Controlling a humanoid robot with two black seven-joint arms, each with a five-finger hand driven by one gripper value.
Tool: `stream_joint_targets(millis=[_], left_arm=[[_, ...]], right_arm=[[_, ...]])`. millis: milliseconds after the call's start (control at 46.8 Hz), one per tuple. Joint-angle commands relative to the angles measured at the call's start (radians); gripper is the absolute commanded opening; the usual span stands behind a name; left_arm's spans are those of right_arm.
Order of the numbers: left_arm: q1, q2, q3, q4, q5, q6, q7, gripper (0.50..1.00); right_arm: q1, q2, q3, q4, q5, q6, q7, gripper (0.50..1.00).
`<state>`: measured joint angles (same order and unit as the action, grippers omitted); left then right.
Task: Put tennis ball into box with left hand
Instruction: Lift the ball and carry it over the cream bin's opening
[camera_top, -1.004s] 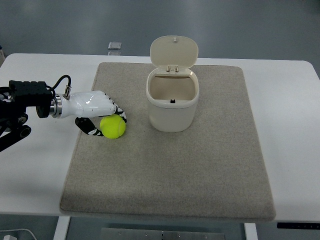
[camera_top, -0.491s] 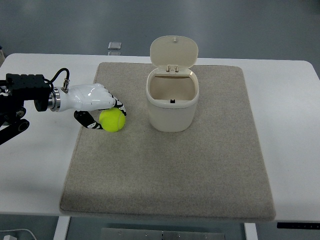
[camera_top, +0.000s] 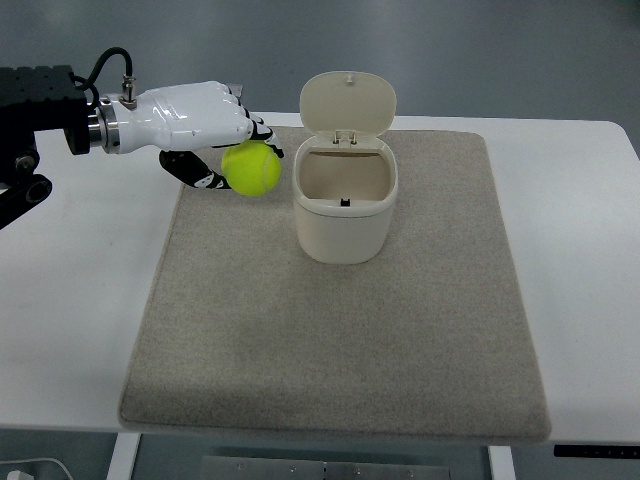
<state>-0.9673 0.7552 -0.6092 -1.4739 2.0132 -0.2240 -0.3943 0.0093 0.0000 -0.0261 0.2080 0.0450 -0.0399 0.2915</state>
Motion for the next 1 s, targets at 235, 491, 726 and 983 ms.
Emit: stream_joint_targets(millis=[235, 491, 726, 983], left_arm=[[-0.051, -0.005, -0.001, -0.071, 0.104, 0.009, -0.003, 0.500], [-0.070, -0.066, -0.001, -0.079, 0.256, 0.071, -0.003, 0.500], [-0.082, -0.146, -0.001, -0.072, 0.256, 0.069, 0.002, 0.500], [-0.083, -0.188, 0.000, -0.028, 0.256, 0.071, 0.003, 0.500]], right_arm=[[0.000, 0.000, 0.000, 0.001, 0.001, 0.000, 0.000, 0.938], [0.000, 0.000, 0.000, 0.001, 0.001, 0.000, 0.000, 0.938], [0.000, 0.000, 0.000, -0.001, 0.001, 0.000, 0.000, 0.938], [0.001, 0.000, 0.000, -0.001, 0.001, 0.000, 0.000, 0.938]])
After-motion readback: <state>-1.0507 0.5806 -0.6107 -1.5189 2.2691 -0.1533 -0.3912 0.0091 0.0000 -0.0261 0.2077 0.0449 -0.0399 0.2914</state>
